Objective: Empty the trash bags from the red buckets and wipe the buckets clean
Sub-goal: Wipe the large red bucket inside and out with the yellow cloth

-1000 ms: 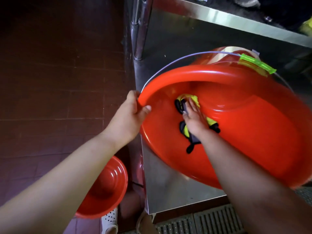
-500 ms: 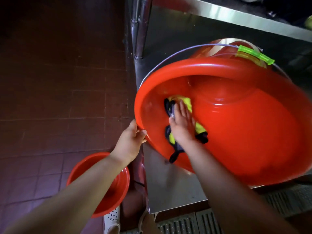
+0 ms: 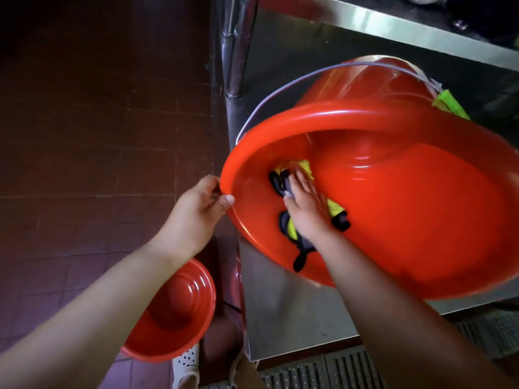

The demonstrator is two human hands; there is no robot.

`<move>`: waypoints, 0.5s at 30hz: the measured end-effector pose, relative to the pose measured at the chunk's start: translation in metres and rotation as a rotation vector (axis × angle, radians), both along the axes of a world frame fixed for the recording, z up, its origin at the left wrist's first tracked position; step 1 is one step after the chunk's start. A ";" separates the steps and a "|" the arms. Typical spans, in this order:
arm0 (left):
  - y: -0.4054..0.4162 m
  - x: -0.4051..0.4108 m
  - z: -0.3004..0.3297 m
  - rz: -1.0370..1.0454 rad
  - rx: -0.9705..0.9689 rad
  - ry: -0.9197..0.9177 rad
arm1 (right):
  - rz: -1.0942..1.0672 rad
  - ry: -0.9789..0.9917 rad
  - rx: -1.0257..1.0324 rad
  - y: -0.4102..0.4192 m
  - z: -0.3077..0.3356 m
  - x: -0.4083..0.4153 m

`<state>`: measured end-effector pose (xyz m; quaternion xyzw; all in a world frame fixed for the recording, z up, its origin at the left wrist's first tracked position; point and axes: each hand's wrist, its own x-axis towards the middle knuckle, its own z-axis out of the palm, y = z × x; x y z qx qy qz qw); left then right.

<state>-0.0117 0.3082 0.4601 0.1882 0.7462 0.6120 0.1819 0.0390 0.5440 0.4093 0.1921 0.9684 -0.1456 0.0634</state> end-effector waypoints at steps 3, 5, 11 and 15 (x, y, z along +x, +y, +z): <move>0.000 -0.012 0.020 0.006 0.000 0.097 | -0.075 -0.054 0.049 0.038 0.004 -0.027; 0.002 -0.014 0.023 0.025 0.008 0.129 | -0.119 -0.096 0.085 0.056 0.004 -0.037; 0.010 0.016 -0.016 0.013 0.045 -0.250 | -0.118 -0.159 0.189 0.054 0.002 -0.045; 0.014 0.030 -0.033 -0.002 0.106 -0.348 | -0.137 -0.078 0.151 0.008 0.002 -0.023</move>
